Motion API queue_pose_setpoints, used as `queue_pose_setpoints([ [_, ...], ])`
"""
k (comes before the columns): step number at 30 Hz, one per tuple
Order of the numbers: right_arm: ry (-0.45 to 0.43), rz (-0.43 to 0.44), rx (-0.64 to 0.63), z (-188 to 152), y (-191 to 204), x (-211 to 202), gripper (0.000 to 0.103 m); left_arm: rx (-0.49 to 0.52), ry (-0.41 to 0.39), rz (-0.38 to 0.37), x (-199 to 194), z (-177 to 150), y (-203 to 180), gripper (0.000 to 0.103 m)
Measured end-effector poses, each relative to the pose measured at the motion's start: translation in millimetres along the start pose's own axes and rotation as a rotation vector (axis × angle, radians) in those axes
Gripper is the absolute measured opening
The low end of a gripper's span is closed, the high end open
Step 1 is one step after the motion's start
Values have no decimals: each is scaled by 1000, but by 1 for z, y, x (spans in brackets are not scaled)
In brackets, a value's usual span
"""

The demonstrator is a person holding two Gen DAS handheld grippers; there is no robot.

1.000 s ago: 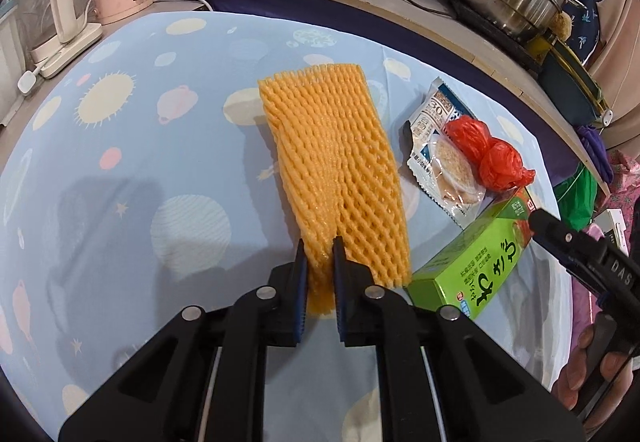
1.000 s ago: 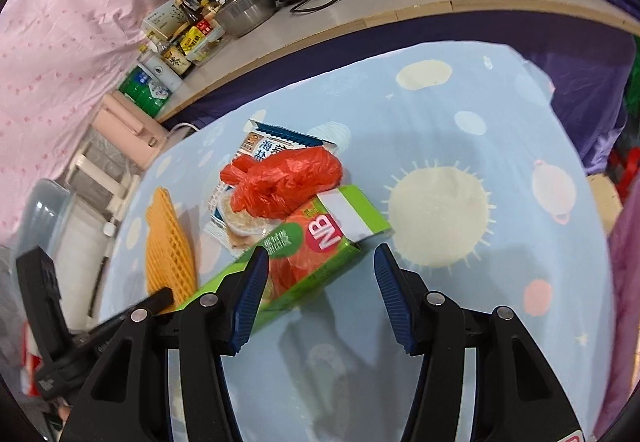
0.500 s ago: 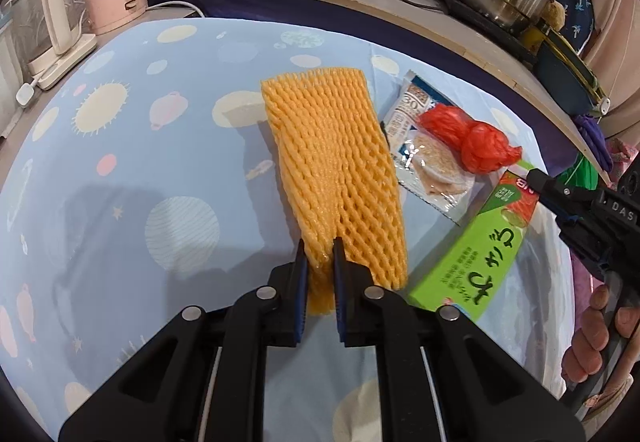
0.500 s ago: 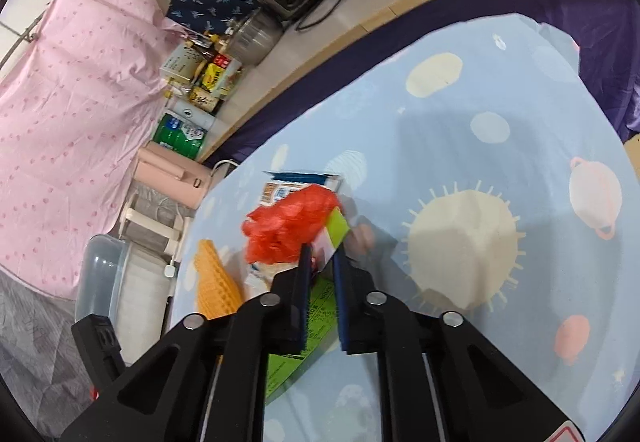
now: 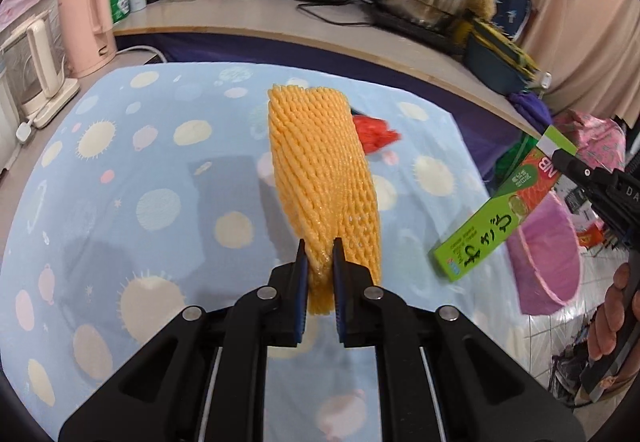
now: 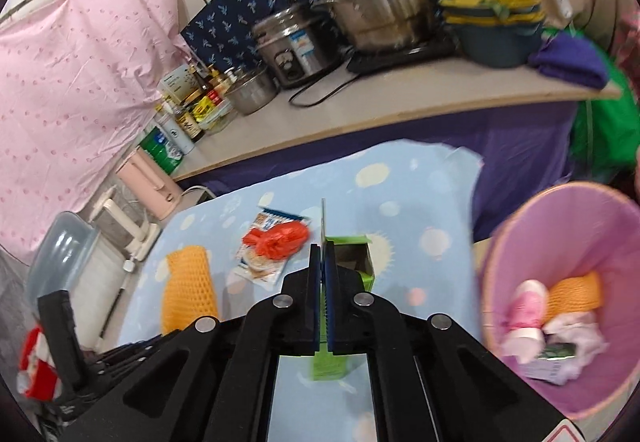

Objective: Collect trash
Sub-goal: 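Carry foam net and wasabi box over the bin and open both tools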

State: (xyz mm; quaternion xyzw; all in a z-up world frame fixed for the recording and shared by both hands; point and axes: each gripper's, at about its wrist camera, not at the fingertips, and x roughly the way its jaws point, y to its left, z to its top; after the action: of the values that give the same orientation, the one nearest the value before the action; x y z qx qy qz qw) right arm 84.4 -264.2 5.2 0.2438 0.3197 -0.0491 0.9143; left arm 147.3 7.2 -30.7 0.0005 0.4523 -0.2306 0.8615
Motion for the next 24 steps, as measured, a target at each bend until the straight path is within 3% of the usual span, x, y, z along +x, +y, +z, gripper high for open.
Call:
queue_pose_setpoints([
  [12,-147,-233,11,12,-80,-105,3,224,3,-210,-24,-3,-149,10],
  [18,-140,-305,57,9,-129,-120,3,303,23,-316,-5,-4,-221,10],
  [24,-104,-318,122,-6,-167,-116,3,362,60,-321,32,-4,-273,10],
])
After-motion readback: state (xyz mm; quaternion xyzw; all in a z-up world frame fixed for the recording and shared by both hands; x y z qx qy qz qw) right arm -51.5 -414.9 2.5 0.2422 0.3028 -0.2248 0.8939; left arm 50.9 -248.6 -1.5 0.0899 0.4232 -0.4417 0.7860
